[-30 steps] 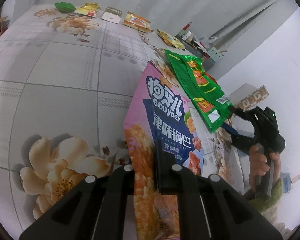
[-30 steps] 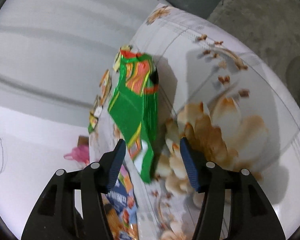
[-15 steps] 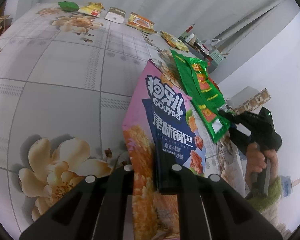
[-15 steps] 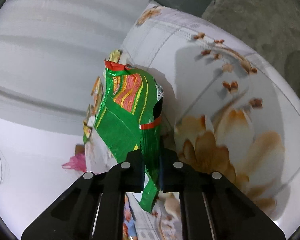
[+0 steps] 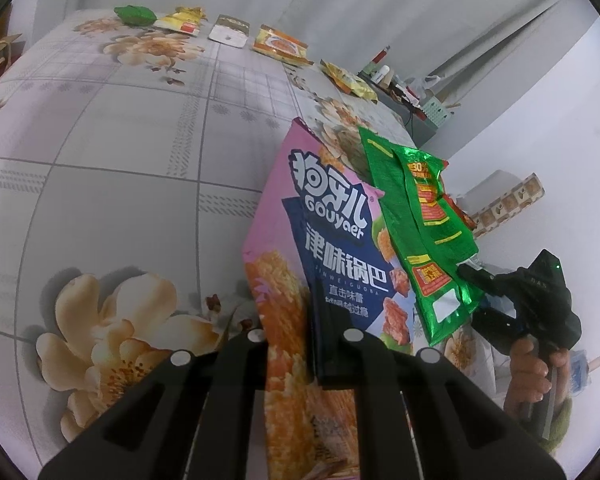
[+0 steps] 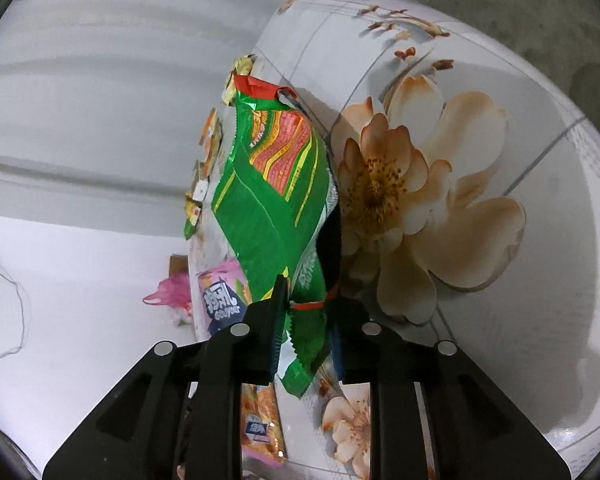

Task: Collect trash
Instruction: 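Grasp the green snack wrapper with the right gripper and lift it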

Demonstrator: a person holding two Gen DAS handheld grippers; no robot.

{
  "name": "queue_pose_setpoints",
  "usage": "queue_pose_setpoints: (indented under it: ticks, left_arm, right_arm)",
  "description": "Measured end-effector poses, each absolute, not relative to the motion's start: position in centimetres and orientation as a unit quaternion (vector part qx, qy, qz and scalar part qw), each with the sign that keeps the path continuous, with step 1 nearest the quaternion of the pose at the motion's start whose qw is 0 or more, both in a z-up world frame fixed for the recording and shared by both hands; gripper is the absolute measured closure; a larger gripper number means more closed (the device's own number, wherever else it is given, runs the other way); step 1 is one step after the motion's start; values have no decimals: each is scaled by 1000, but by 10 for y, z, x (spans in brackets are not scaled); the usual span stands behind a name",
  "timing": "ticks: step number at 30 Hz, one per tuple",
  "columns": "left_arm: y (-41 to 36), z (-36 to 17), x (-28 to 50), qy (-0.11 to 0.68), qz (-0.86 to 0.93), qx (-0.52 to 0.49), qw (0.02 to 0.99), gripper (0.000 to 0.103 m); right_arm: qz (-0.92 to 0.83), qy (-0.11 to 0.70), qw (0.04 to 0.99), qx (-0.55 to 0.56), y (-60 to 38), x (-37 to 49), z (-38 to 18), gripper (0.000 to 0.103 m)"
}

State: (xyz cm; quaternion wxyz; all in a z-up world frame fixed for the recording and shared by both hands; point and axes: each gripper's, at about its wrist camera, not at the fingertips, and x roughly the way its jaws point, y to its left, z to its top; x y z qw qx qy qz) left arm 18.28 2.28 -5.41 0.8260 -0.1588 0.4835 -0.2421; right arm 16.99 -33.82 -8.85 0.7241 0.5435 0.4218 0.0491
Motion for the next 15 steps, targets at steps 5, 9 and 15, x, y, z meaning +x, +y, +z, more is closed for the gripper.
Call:
queue_pose_setpoints:
  ticks: [5, 9, 15]
  left_arm:
    - [21, -54, 182, 482, -241, -158, 827, 97]
    - [21, -49, 179, 478, -243, -156, 830, 97]
    - [23, -32, 174, 456, -259, -161, 836, 99]
  right_arm:
    - [46, 420, 724, 546, -334, 169, -90, 87]
    - [45, 412, 723, 553, -333, 162, -90, 92]
    - [53, 379, 725, 572, -340, 153, -82, 94]
